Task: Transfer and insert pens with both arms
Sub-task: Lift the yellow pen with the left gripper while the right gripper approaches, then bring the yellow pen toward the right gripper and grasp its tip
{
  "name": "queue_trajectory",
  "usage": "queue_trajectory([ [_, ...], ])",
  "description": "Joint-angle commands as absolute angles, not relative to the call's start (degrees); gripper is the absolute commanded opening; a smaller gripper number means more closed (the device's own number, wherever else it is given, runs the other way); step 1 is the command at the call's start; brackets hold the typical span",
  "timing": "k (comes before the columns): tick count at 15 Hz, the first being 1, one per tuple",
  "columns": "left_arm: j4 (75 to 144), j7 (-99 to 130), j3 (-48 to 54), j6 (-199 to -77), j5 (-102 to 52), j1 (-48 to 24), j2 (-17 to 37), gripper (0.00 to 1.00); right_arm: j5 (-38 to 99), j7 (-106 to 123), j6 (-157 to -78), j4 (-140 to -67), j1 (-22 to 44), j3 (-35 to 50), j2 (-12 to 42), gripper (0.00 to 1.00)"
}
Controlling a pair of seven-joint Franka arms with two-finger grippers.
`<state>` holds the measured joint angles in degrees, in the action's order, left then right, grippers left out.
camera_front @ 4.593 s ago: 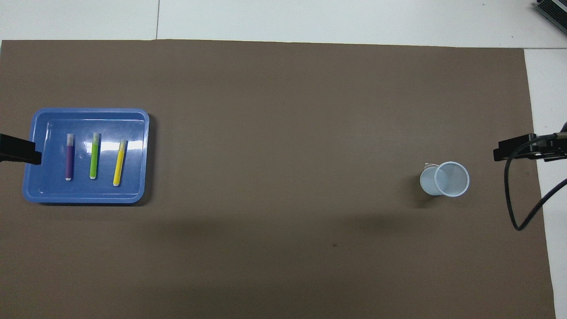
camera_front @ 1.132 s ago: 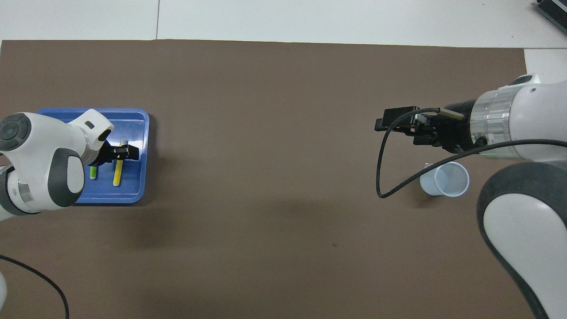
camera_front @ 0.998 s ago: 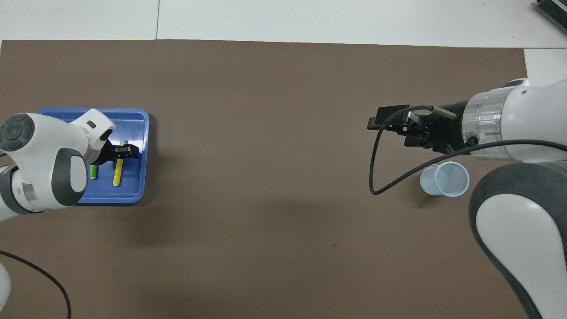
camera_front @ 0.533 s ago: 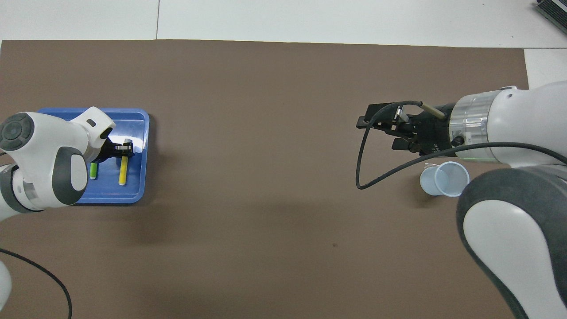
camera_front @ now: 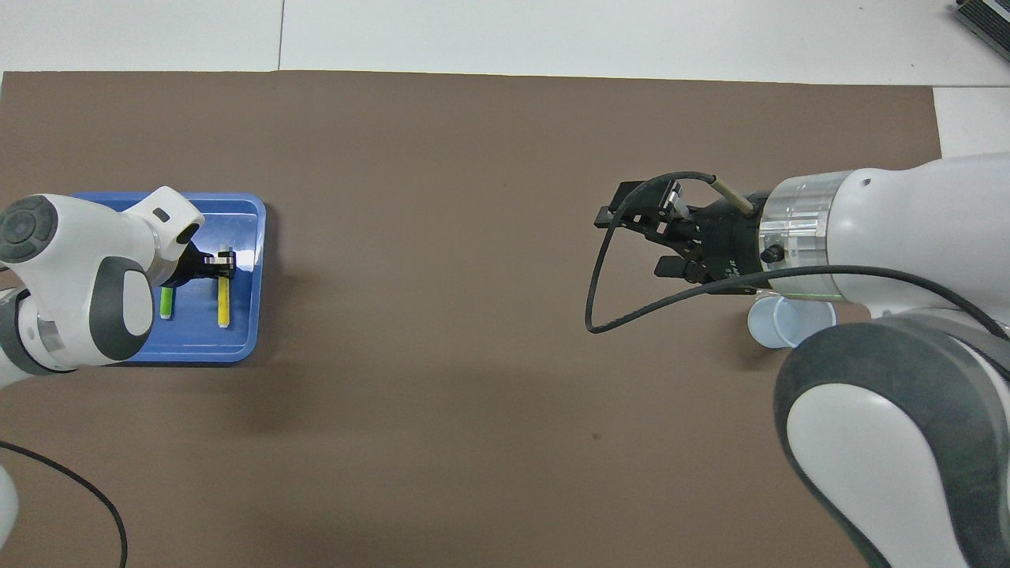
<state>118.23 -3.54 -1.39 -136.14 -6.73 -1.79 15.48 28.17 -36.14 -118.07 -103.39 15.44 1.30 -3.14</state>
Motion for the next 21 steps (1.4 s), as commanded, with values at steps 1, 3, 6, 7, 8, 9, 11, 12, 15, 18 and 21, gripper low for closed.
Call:
queue_trajectory([
  [1, 111.46, -4.05, -1.32, -128.17, -9.13, -1.41, 16.96, 0.00, 30.67, -36.74, -119.35, -103.62, 16.95, 1.23, -3.52, 1.00],
  [3, 109.34, -1.43, -1.41, -124.30, -10.80, -1.58, 16.35, 0.00, 32.86, -39.61, -121.19, -103.71, 17.58, 1.23, -3.43, 1.00],
  [6, 105.22, 7.00, -1.14, -117.27, -10.90, -2.20, 15.12, 0.00, 33.22, -42.45, -122.25, -103.54, 18.01, 1.23, -2.99, 1.00],
  [7, 104.25, 10.25, -0.71, -114.90, -10.90, -2.55, 14.25, 0.00, 33.22, -42.54, -122.60, -103.54, 18.63, 1.23, -2.99, 1.00],
  [8, 103.80, 13.68, -0.27, -113.05, -10.90, -2.72, 13.19, 0.00, 33.22, -42.63, -122.69, -103.54, 18.89, 1.23, -3.08, 1.00],
  [9, 103.89, 17.71, 0.35, -111.72, -10.99, -3.07, 11.79, 0.00, 33.22, -42.71, -122.87, -103.54, 19.59, 1.23, -3.08, 1.00],
  [11, 103.80, 26.06, 1.66, -109.52, -11.94, -3.95, 9.68, 0.00, 34.62, -44.55, -124.53, -103.88, 21.27, 1.23, -3.25, 1.00],
  [12, 103.89, 29.84, 2.37, -108.55, -13.26, -4.30, 8.28, 0.00, 35.24, -46.30, -125.85, -103.89, 21.88, 1.23, -3.25, 1.00],
  [15, 103.80, 42.84, 4.48, -104.25, -17.91, -4.75, 5.28, 0.00, 35.24, -47.29, -130.42, -104.59, 24.95, 1.23, -3.16, 1.00],
  [18, 104.06, 56.48, 6.41, -103.45, -23.71, -5.09, 3.26, 0.00, 35.24, -47.28, -132.09, -104.85, 26.36, 1.23, -2.55, 1.00],
  [21, 104.32, 67.37, 6.86, -103.27, -28.46, -5.80, 1.33, 0.00, 35.16, -46.67, -136.39, -107.22, 30.57, 1.23, -2.20, 1.00],
])
